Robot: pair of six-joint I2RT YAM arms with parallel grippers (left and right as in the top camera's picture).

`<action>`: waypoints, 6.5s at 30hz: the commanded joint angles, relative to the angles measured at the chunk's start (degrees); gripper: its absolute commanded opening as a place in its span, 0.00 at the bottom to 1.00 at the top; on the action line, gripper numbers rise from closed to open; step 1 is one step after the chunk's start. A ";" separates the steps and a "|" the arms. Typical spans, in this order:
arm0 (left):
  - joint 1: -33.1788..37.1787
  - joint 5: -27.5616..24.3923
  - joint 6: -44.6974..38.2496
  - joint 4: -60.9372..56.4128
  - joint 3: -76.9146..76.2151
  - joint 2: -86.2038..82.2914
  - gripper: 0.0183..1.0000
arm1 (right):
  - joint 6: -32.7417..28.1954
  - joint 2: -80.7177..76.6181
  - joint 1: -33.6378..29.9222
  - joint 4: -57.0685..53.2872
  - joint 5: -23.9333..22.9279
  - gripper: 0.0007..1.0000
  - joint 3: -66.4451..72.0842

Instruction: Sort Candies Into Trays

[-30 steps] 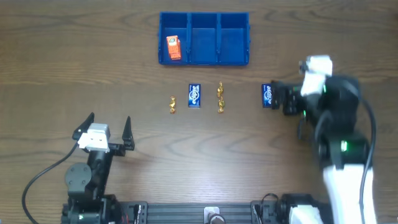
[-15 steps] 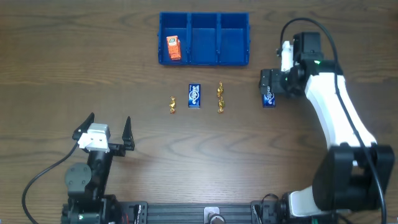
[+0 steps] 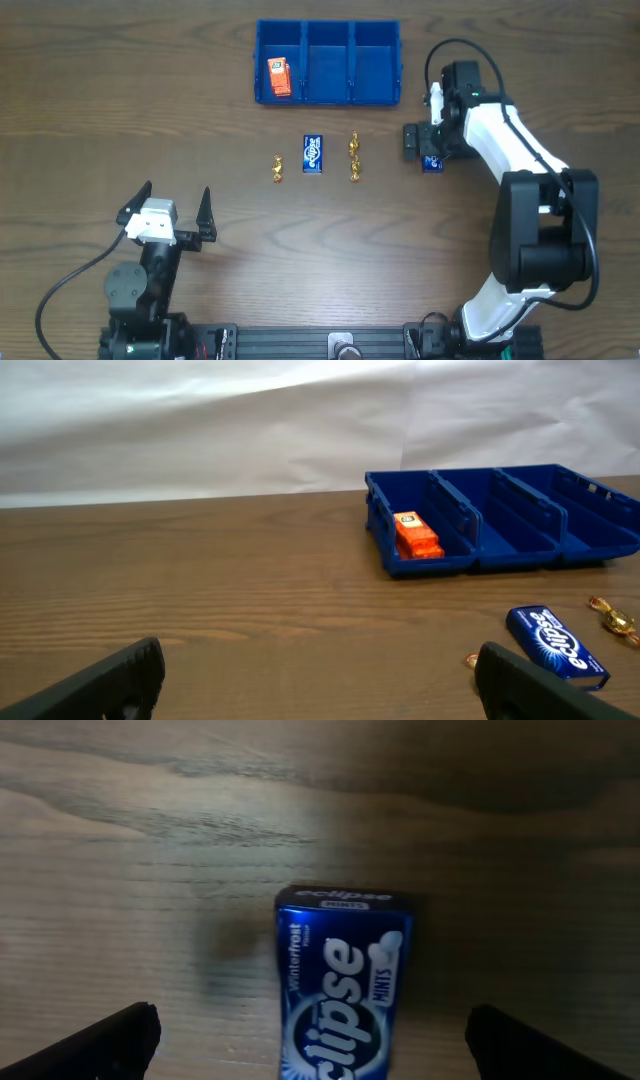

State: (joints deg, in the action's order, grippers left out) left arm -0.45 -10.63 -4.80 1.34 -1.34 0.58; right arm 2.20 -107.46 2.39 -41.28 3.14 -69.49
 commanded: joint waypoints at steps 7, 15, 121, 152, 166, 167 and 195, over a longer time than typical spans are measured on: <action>-0.11 -1.22 -0.79 1.97 1.07 -0.33 1.00 | 0.79 -3.91 0.17 0.74 -2.47 1.00 -0.98; -0.11 -1.22 -0.79 1.95 1.07 -0.33 1.00 | 0.79 -3.91 0.17 0.76 -3.13 0.69 -0.98; -0.11 -1.22 -0.79 1.97 1.07 -0.33 1.00 | 37.07 -13.09 34.42 -19.17 -10.08 1.00 -31.69; -0.11 -1.22 -0.79 1.97 1.07 -0.33 1.00 | 35.65 -16.02 35.91 -1.25 -12.72 0.61 -19.65; -0.11 -1.22 -0.79 1.95 1.07 -0.33 1.00 | 35.52 -17.29 35.91 -0.92 -13.16 0.63 -19.65; -0.11 -1.22 -0.79 1.97 1.07 -0.33 1.00 | 35.52 -17.31 35.91 -0.92 -13.18 0.63 -19.65; -0.11 -1.22 -0.79 1.97 1.07 -0.33 1.00 | 35.26 -14.47 35.85 -2.10 -13.14 0.04 -22.73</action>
State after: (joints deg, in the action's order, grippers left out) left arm -0.45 -10.63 -4.80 1.39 -1.34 0.58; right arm 38.24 -124.53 38.02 -41.47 -8.84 -89.71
